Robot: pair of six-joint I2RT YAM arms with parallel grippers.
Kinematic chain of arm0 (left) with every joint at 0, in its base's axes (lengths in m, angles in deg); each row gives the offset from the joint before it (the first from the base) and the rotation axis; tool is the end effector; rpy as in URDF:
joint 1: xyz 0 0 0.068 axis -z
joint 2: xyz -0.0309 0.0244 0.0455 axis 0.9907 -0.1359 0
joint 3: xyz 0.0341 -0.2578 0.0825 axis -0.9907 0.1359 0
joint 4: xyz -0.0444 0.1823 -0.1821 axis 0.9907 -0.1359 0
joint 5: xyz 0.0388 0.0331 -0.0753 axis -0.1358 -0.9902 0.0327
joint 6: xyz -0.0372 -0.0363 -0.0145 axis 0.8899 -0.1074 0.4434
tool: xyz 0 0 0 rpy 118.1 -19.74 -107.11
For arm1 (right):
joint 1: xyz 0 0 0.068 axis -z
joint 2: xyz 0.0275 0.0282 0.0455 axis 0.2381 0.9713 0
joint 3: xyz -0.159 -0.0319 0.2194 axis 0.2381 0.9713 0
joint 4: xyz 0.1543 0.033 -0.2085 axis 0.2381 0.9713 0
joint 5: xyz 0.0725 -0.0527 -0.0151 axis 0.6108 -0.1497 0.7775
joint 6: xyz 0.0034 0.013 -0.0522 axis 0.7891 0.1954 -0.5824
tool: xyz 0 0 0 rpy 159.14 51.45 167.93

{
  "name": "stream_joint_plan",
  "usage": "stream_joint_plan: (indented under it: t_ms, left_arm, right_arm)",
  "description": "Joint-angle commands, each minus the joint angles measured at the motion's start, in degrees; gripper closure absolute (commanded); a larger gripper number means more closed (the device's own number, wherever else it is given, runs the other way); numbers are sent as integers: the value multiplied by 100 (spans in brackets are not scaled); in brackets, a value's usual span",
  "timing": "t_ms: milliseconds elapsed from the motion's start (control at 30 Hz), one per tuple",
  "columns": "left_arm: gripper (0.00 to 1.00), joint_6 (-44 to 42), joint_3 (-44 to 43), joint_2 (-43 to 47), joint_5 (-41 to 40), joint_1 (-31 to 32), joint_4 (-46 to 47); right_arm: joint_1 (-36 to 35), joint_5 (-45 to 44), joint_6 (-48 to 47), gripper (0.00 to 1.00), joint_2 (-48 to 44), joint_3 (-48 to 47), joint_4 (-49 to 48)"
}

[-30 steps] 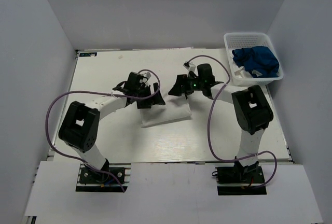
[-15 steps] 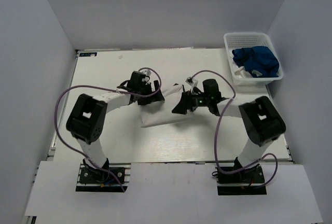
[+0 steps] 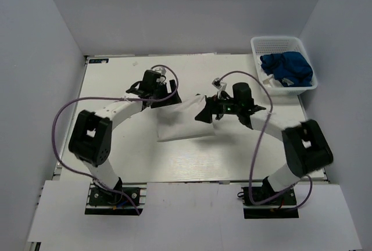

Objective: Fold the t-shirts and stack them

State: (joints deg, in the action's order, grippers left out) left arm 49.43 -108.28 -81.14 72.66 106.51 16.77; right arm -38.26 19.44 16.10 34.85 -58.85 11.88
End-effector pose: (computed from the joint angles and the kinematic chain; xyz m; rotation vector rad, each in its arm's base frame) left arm 0.3388 -0.1594 0.2105 -0.0348 2.4886 -0.6062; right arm 0.2898 0.1579 0.1993 -0.6490 2.0073 1.1611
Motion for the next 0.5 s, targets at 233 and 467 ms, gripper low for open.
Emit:
stream_joint_plan:
  t_ms: [233,467]
  left_arm:
    - [1,-136,42,1226,-1215,-32,-1562]
    - [1,50,43,462,-1225,-32,-1703]
  right_arm:
    - [23,-2166,-328,10,-2186,-228,1399]
    - [-3,-2695,-292,10,-2539,-34,1733]
